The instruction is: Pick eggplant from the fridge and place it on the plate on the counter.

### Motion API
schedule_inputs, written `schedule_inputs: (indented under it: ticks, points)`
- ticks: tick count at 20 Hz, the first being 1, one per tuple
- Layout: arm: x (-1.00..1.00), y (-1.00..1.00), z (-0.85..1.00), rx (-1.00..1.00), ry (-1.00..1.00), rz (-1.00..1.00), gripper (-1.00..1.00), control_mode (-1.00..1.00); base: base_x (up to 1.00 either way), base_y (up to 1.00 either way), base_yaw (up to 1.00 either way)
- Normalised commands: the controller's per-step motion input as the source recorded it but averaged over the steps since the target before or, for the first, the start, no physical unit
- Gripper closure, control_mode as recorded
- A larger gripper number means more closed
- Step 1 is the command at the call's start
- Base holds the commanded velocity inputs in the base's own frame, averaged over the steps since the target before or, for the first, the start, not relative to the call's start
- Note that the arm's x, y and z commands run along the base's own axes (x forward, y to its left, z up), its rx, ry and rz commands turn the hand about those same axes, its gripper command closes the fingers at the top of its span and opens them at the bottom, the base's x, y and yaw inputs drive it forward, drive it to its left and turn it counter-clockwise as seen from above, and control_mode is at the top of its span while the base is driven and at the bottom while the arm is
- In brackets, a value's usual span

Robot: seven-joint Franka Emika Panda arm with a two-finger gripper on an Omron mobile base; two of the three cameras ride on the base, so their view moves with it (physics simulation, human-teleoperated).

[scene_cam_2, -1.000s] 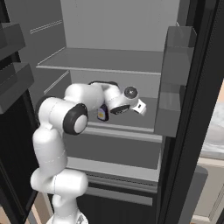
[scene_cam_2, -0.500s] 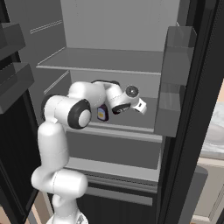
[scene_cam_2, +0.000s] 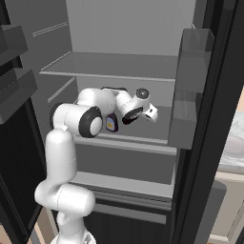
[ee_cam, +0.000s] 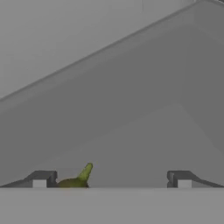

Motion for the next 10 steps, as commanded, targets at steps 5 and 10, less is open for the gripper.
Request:
schedule_inputs:
  ticks: [5,10]
  points:
    - [0.32,0.19,-0.04,0.0,0.1,0.01,-1.0,-1.0,0.0,0.0,0.0]
    - [0.25,0.09,-0.12,0.04,0.16,0.02,-1.0,-1.0,0.0,0.0,0.0]
